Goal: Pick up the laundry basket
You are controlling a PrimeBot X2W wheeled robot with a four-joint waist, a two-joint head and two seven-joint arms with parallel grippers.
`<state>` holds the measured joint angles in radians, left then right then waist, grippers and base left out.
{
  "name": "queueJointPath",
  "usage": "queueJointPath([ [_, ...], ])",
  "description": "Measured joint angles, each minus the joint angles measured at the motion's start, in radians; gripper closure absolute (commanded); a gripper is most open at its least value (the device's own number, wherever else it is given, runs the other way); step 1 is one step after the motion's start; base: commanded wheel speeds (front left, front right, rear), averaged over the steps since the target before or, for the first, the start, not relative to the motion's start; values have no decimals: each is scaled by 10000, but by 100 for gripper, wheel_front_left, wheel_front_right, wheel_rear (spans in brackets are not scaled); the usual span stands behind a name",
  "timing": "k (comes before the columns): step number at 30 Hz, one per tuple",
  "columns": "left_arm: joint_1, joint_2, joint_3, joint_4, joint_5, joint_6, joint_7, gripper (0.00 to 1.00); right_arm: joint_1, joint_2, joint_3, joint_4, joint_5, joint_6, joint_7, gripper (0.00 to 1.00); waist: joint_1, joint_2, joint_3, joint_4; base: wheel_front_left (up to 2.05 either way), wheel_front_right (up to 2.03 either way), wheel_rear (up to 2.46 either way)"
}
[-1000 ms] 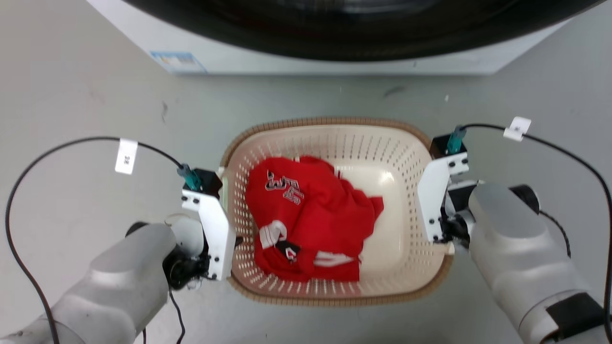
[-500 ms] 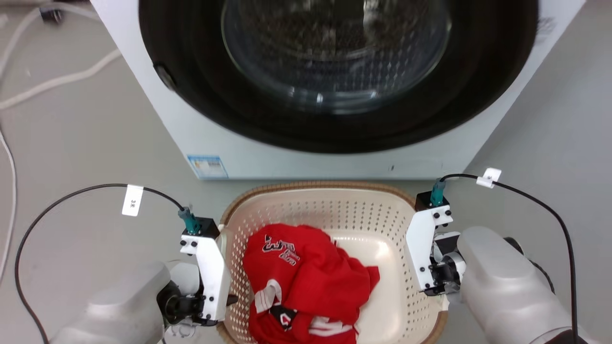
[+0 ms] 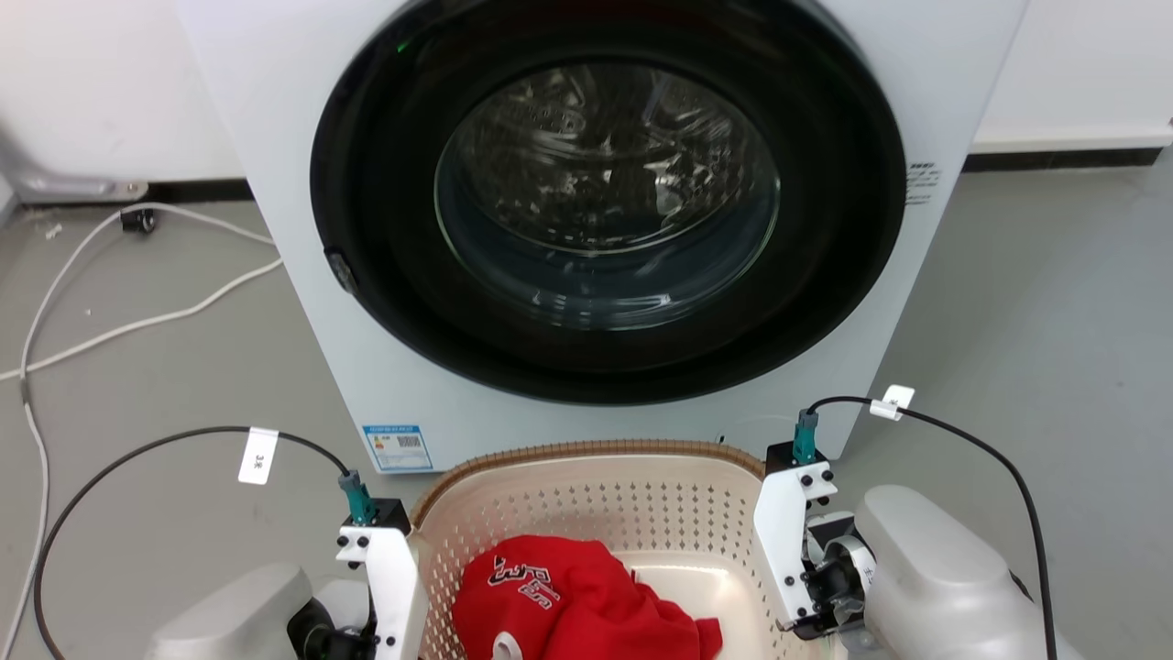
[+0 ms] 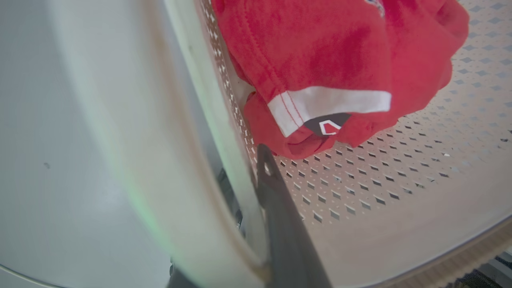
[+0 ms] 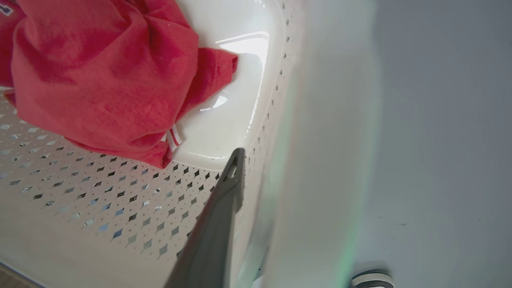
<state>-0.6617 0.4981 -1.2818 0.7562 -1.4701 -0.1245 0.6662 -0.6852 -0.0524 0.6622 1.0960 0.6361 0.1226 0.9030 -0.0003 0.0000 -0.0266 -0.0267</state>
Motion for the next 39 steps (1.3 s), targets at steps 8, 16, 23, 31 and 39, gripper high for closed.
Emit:
queueJointPath([
  [8, 176, -67, 23, 119, -453, 0, 533, 100, 40, -2, 316, 313, 477, -6, 203, 100, 0, 0, -445, -119, 0, 0, 0],
  [16, 244, -127, 58, 213, -658, 0, 765, 100, 35, -6, 583, 502, 828, -6, 272, 100, 2, 0, -557, -91, 0, 0, 0],
  [23, 241, -132, 84, 249, -660, 0, 878, 100, -87, -4, 700, 652, 1160, -6, 276, 100, 2, 0, -520, -59, 0, 0, 0],
  [31, 205, -190, 119, 305, -679, 0, 938, 100, -236, -6, 897, 826, 1404, -6, 282, 100, 3, 0, -434, 18, 0, 0, 0],
  [39, 158, -242, 163, 364, -731, 0, 966, 100, -425, -6, 1122, 1005, 1657, -6, 176, 100, 3, 0, -402, 107, 0, 0, 0],
])
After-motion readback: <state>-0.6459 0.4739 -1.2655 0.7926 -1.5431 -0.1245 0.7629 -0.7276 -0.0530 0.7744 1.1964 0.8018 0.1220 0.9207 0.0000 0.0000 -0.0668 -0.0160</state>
